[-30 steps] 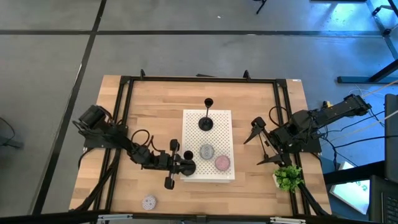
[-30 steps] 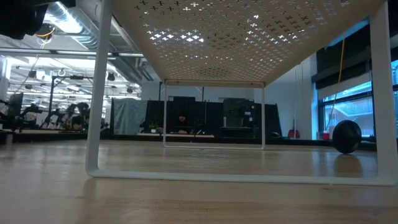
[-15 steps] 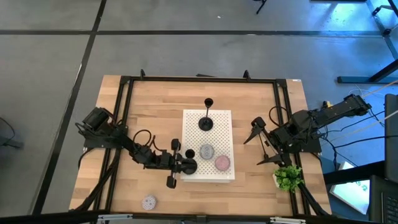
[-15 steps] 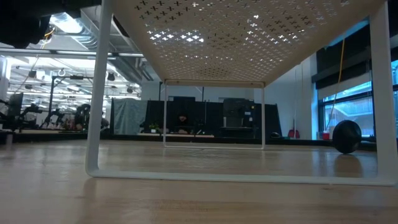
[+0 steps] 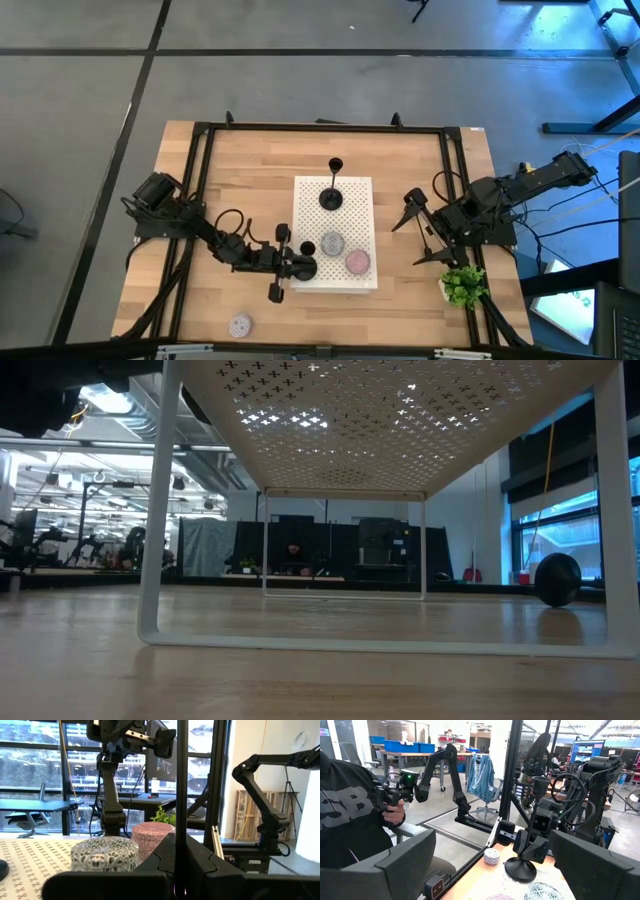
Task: Pick & Place candle stick holders
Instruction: Put the left candle holder on the shelf
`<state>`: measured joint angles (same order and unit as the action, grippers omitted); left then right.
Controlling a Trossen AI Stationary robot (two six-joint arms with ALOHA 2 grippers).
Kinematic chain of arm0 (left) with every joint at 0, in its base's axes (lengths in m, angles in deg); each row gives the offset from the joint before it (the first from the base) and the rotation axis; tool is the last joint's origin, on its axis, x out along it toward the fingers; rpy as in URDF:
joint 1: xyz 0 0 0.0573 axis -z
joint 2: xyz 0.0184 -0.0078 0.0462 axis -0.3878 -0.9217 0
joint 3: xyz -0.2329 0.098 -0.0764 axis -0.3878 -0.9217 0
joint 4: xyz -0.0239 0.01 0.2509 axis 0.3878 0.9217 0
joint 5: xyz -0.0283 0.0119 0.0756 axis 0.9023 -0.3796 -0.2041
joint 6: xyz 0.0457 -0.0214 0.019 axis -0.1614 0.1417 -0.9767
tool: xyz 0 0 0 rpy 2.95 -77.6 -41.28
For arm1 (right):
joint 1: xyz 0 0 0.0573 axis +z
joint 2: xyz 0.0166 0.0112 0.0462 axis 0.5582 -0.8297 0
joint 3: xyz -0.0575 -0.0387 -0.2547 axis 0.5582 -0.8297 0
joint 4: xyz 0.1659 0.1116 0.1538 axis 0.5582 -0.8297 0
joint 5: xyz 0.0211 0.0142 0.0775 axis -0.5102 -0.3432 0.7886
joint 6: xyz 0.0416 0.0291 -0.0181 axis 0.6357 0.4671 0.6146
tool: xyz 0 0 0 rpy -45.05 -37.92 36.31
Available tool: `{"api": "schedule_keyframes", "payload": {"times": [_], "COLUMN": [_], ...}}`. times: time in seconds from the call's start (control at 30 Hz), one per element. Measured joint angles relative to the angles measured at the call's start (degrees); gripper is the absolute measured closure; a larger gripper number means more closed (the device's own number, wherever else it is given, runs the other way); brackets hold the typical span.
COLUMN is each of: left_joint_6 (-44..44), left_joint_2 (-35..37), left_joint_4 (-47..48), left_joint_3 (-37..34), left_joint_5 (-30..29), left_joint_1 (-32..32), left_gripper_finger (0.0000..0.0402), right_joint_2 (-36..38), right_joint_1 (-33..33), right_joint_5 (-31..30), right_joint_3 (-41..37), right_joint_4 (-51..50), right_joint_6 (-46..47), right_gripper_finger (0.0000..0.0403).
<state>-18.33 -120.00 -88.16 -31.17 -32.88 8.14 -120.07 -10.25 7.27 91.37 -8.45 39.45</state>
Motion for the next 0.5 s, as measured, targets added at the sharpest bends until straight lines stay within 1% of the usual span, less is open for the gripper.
{"api": "schedule_keyframes", "payload": {"times": [0.2,0.5], "left_joint_6": [0.04,-0.37], "left_joint_2": [0.0,0.04], "left_joint_4": [0.02,0.09], "left_joint_3": [0.0,0.0], "left_joint_5": [-0.01,0.17], "left_joint_1": [0.0,0.0], "left_gripper_finger": [0.0389,0.0367], "right_joint_2": [-0.01,-0.01], "right_joint_1": [0.0,0.02], "right_joint_5": [0.0,0.0], "right_joint_3": [0.0,0.0], "right_joint_4": [0.0,0.01], "right_joint_6": [0.0,0.0], "right_gripper_finger": [0.001,0.0011]}}
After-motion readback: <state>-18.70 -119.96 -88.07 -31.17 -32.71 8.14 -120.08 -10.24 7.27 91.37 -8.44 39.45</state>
